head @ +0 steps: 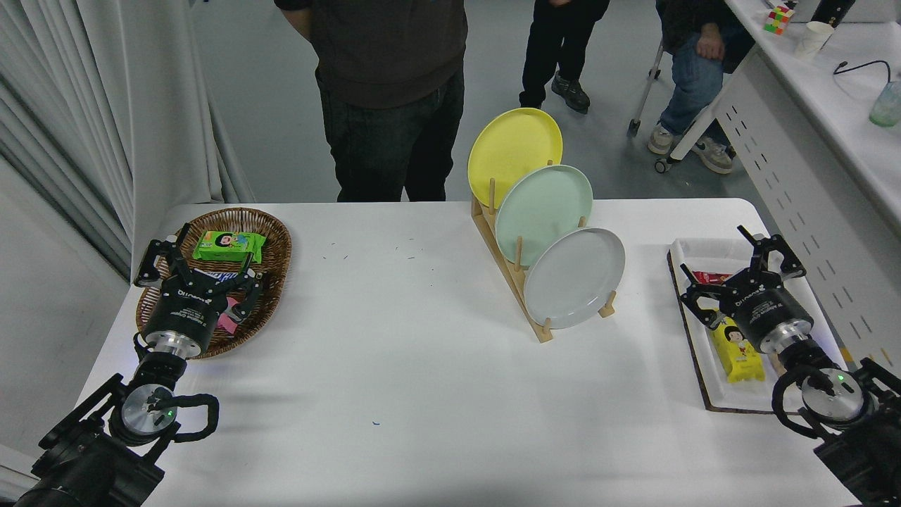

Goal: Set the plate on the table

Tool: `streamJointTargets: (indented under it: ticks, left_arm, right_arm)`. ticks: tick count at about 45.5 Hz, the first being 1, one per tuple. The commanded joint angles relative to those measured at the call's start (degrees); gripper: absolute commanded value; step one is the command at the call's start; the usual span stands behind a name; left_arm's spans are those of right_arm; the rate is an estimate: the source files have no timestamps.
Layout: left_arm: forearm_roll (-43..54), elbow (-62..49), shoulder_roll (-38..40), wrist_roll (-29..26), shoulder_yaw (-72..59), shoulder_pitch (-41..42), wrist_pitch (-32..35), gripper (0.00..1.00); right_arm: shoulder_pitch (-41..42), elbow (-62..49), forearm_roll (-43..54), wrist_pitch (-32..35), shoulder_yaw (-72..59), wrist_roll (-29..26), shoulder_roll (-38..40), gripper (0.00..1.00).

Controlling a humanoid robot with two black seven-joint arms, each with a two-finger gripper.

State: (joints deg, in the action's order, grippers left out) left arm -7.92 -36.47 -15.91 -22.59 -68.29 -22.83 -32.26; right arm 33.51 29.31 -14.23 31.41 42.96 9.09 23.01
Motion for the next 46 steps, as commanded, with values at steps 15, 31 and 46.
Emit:
streamJointTargets:
  ticks: [15,31,46]
  left_arm:
    - [0.0,0.0,0.0,0.0,0.0,0.1,0.0,0.98]
    - [0.0,0.0,0.0,0.0,0.0,0.1,0.0,0.98]
    - [0.0,0.0,0.0,0.0,0.0,0.0,0.0,0.98]
  right_arm:
    - [2.6,10.4,-9.4,-1.0,-16.7,-0.3,11.0,1.00]
    - [10.2,16.7,-9.7,-0.8,-28.7,-1.1,18.6,1.00]
    - [16.3,21.8,-14.1,-6.8,-34.8,-12.2,24.1,1.00]
